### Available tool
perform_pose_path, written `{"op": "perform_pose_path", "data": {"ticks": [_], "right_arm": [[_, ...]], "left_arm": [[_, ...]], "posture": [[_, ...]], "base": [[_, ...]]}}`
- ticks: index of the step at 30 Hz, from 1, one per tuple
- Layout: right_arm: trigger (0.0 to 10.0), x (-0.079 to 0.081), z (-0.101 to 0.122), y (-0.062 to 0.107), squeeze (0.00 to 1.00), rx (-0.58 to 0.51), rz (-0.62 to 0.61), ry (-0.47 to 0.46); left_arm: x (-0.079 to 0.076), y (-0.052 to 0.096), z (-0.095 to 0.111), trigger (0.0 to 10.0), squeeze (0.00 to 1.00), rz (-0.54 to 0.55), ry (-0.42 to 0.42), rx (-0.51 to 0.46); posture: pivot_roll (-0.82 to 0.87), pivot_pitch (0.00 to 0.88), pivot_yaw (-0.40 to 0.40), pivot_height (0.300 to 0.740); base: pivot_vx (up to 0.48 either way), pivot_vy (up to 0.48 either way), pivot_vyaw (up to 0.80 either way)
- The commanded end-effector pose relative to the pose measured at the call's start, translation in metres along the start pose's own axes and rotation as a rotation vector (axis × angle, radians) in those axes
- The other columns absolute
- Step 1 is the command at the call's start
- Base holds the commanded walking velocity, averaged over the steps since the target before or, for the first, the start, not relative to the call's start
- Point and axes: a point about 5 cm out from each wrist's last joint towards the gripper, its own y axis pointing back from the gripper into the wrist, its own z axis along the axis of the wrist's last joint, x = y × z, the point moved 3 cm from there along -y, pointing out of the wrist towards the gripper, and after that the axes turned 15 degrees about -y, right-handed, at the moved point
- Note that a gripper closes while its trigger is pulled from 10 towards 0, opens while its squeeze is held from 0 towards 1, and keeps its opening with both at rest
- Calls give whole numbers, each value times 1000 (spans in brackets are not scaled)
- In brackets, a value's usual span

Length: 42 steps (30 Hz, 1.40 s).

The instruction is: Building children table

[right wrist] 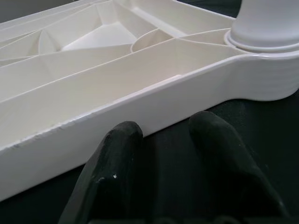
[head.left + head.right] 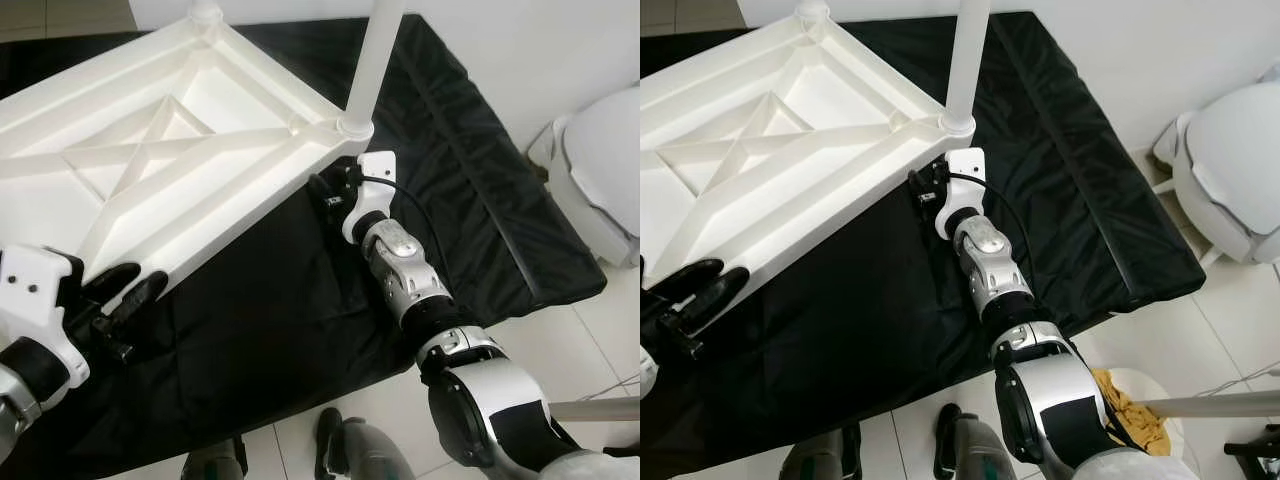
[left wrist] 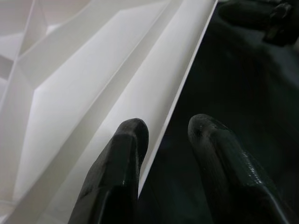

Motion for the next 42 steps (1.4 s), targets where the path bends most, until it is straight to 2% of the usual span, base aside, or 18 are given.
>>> {"op": "perform_pose_path", "data": {"ticks": [1,3,4,7,8,10,12,15,22,29,31,32,34,35,37,38,39,42], "right_arm": [[10000,-3,-3,4,0,-1,6,8],[10000,-4,1,7,0,-23,17,14],[10000,-4,1,7,0,-23,17,14],[10000,-8,4,12,0,-46,16,15],[10000,-8,4,12,0,-46,16,15],[10000,-10,5,15,0,-56,7,18],[10000,-10,5,15,0,-56,7,18],[10000,-11,5,17,0,-61,3,18],[10000,-6,3,17,0,-51,27,18],[10000,-5,6,11,0,-40,46,30],[10000,-5,8,7,0,-34,56,36],[10000,-5,8,7,0,-34,56,36],[10000,-3,9,4,0,-31,66,38],[10000,-3,9,4,0,-31,66,38],[10000,-1,10,2,0,-28,78,38],[10000,-1,10,2,0,-28,78,38],[10000,2,10,-1,0,-22,90,38],[10000,3,10,-3,0,-15,98,40]], "left_arm": [[-7,1,-3,10000,0,-128,-17,-7],[5,-5,-8,10000,0,-116,-31,-4],[5,-5,-8,10000,0,-116,-31,-4],[28,-15,-12,10000,0,-96,-64,4],[28,-15,-12,10000,0,-96,-64,4],[42,-18,-14,10000,0,-74,-88,11],[42,-18,-14,10000,0,-74,-88,11],[58,-18,-11,10000,0,-43,-121,13],[43,-13,2,10000,0,-45,-129,-42],[38,10,5,10000,0,82,-94,-55],[31,27,8,10000,0,98,-73,-68],[31,27,8,10000,0,98,-73,-68],[27,43,6,10000,0,100,-62,-53],[27,43,6,10000,0,100,-62,-53],[29,60,-3,10000,0,125,-53,3],[29,60,-3,10000,0,125,-53,3],[36,81,-10,10000,0,166,-48,49],[43,96,-14,10000,0,202,-53,88]], "posture": [[156,316,-59,740],[145,320,-54,740],[145,320,-54,740],[138,323,-45,740],[138,323,-45,740],[131,324,-37,740],[131,324,-37,740],[132,322,-33,740],[134,315,-39,740],[161,305,-69,740],[183,301,-86,740],[183,301,-86,740],[190,299,-92,740],[190,299,-92,740],[202,295,-101,740],[202,295,-101,740],[224,289,-113,740],[231,286,-115,740]], "base": [[0,0,0],[0,0,0],[0,0,0],[0,0,0],[0,0,0],[0,0,0],[0,0,0],[0,0,0],[0,0,0],[0,0,0],[0,0,0],[0,0,0],[0,0,0],[0,0,0],[0,0,0],[0,0,0],[0,0,0],[0,0,0]]}}
